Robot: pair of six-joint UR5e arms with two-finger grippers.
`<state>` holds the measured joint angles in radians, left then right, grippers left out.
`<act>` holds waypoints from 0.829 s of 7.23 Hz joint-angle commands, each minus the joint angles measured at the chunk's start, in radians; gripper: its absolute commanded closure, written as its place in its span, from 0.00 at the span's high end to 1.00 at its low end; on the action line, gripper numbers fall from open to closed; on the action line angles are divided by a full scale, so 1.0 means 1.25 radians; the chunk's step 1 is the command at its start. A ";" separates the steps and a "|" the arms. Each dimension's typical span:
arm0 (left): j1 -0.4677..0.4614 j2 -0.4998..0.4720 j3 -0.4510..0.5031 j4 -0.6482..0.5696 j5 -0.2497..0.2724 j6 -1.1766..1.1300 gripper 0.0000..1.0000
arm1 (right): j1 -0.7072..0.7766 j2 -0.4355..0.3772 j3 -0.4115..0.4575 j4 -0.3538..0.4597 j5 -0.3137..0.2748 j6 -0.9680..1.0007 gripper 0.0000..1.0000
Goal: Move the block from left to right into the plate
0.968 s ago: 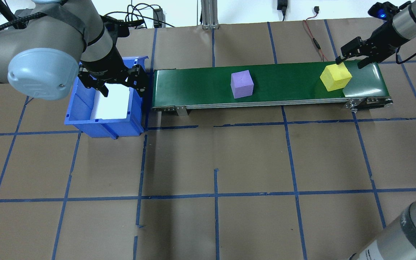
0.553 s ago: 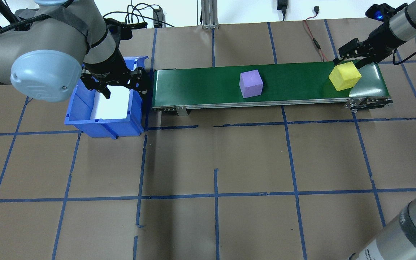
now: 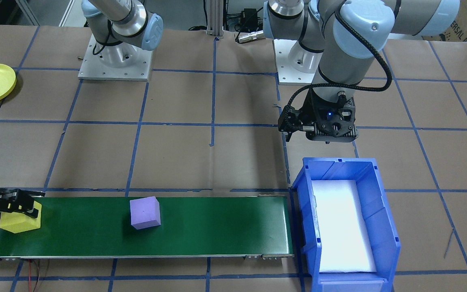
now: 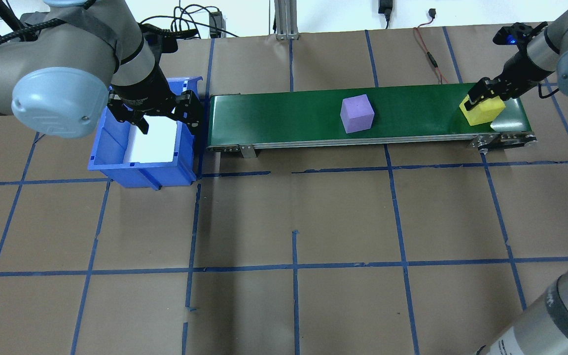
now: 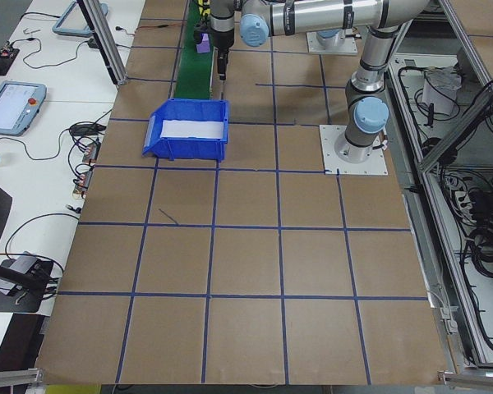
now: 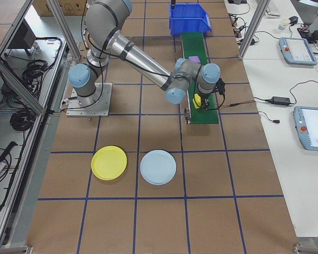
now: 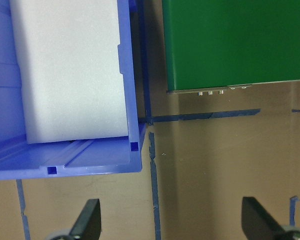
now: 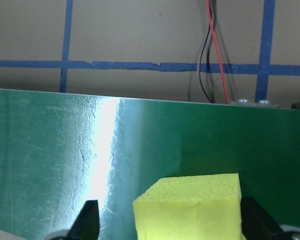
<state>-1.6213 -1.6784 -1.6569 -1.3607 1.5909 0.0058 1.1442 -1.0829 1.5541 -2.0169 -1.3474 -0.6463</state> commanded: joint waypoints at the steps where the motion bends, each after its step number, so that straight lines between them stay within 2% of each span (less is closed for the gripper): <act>1: 0.001 -0.002 -0.001 -0.002 -0.001 -0.001 1.00 | -0.001 -0.035 0.010 0.019 -0.062 -0.027 0.28; 3: 0.000 -0.005 -0.001 -0.002 -0.003 -0.008 1.00 | -0.019 -0.133 0.051 0.100 -0.145 -0.031 0.27; 4: 0.000 -0.006 -0.001 -0.002 -0.003 -0.012 1.00 | -0.089 -0.193 0.102 0.102 -0.159 -0.056 0.28; 6: 0.000 -0.010 -0.004 -0.002 -0.003 -0.017 1.00 | -0.290 -0.277 0.204 0.111 -0.166 -0.221 0.27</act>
<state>-1.6213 -1.6871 -1.6597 -1.3637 1.5877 -0.0102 0.9329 -1.3559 1.7328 -1.8911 -1.5422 -0.7988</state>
